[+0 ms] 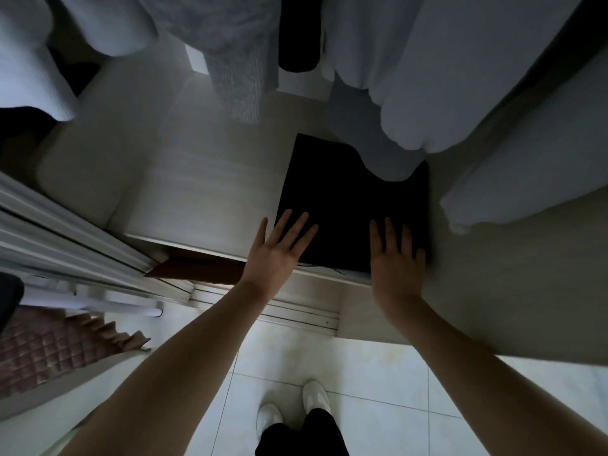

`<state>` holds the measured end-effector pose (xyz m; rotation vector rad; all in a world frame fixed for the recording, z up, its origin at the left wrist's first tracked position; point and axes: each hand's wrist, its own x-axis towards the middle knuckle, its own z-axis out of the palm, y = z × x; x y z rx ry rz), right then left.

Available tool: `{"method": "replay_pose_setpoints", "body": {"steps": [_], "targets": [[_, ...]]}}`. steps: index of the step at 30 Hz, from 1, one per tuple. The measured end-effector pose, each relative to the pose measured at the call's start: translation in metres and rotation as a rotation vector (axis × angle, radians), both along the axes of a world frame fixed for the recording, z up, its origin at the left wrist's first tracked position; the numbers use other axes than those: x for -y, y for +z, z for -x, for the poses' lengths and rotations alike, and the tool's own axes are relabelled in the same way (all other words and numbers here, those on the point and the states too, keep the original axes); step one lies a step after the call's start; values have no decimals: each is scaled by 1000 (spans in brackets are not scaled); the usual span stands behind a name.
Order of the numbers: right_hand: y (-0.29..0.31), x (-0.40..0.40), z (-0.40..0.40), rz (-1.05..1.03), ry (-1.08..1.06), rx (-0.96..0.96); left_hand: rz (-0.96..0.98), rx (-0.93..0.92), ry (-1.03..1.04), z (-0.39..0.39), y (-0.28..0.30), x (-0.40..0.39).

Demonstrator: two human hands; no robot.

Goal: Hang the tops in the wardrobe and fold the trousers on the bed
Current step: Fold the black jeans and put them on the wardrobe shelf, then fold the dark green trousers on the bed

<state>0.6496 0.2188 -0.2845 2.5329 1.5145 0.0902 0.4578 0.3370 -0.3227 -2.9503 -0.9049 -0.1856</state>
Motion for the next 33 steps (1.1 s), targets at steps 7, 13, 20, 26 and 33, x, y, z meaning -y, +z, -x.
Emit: {"method": "replay_pose_setpoints", "body": {"steps": [7, 13, 20, 26, 33], "targets": [[-21, 11, 8, 245, -34, -85, 229, -298, 82, -7, -10, 12], [12, 17, 29, 314, 7, -158, 291, -311, 97, 5, 18, 27], [60, 48, 75, 307, 207, -230, 446, -76, 212, 49, 62, 79], [94, 62, 116, 230, 400, -369, 730, 53, 566, 84, 103, 141], [130, 90, 149, 121, 704, -575, 736, 515, 1048, 114, 145, 232]]}}
